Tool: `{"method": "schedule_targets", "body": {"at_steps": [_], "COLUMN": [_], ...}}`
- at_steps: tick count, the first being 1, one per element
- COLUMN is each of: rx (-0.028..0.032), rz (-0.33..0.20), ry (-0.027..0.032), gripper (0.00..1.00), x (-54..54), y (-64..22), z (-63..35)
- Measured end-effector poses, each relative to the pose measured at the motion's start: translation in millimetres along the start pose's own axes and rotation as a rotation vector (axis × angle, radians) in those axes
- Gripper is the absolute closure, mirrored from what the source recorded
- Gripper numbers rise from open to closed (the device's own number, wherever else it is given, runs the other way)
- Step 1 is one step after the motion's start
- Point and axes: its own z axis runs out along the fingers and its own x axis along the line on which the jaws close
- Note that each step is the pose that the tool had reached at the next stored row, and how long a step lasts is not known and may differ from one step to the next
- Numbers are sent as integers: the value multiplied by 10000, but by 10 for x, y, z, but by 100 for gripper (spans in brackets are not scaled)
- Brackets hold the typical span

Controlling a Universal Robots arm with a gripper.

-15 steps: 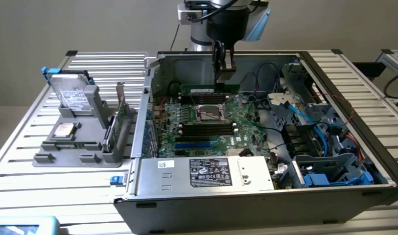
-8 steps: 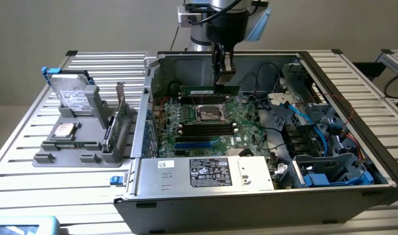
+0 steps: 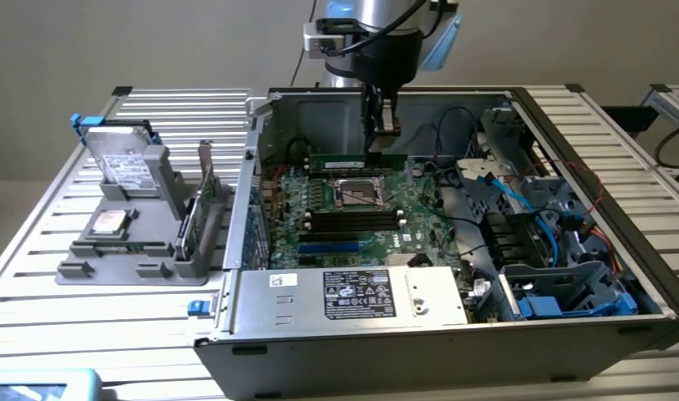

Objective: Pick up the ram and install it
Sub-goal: 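Insert the ram into the slot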

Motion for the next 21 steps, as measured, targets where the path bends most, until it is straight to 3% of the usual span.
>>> {"method": "schedule_targets", "body": {"at_steps": [9,12,16,21], "rx": [27,35,43,44], "rz": [11,13,14,14], "ry": [24,106,263,318], "gripper": [86,86,86,86], "x": [35,33,32,28], "y": [-1,-1,-2,-2], "z": [124,154,189,269]}}
